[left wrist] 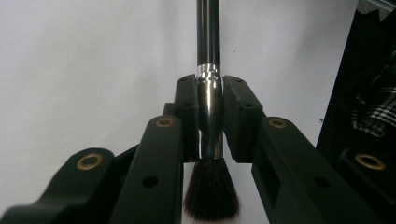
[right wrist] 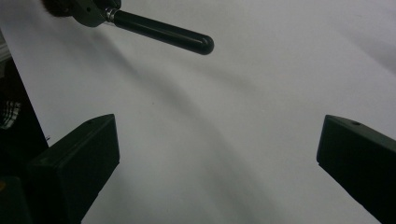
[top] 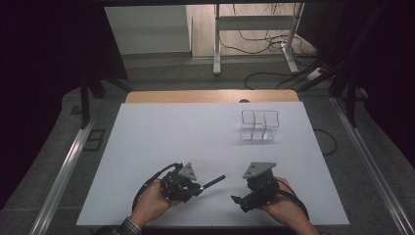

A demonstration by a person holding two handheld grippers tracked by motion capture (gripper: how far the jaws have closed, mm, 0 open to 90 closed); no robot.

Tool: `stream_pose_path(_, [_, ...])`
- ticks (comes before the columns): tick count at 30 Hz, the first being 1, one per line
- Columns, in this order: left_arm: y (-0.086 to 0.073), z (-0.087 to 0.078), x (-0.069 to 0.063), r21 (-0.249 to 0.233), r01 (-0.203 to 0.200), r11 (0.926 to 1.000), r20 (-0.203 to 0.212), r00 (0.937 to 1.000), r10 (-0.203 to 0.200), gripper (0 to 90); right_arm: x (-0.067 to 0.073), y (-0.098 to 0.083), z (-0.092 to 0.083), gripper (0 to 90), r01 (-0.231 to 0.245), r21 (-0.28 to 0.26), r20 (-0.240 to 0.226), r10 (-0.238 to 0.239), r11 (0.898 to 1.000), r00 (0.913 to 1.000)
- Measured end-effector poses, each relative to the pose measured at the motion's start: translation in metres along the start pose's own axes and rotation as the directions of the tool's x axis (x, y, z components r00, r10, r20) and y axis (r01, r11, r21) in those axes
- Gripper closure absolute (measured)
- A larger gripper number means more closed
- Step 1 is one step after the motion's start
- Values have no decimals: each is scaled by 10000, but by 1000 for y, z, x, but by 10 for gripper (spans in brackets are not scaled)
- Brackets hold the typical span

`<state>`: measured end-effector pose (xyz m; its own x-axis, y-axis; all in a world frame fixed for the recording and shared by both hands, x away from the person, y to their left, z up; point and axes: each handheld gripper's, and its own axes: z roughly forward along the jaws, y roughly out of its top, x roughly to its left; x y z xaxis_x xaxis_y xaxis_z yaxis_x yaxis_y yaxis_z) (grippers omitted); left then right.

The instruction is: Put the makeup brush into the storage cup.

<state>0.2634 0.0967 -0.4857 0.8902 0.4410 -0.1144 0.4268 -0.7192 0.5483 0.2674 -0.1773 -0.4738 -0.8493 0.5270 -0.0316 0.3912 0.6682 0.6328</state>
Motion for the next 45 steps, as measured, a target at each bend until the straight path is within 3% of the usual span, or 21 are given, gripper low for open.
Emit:
stream_pose_path(16, [7, 3, -4, 148, -261, 9995, 249, 9994, 258, 769, 8, 15, 14, 0, 458, 288, -334, -448, 9985, 9984])
stream_pose_path(25, [10, 4, -7, 197, -433, 9989, 337, 9985, 426, 769, 11, 22, 21, 14, 839, 527, -283, -825, 9951, 9962])
stream_pose_path(36, [14, 4, -9, 262, -581, 9980, 422, 9975, 570, 768, 17, 31, 30, 154, 1660, 655, -390, -1638, 9839, 9857])
stream_pose_path(39, [15, 4, -9, 294, -593, 9978, 443, 9973, 580, 768, 18, 32, 31, 182, 1697, 713, -420, -1670, 9829, 9851])
stream_pose_path(45, [15, 4, -10, 319, -620, 9976, 476, 9970, 604, 768, 22, 35, 36, 248, 2124, 933, -426, -2092, 9727, 9769])
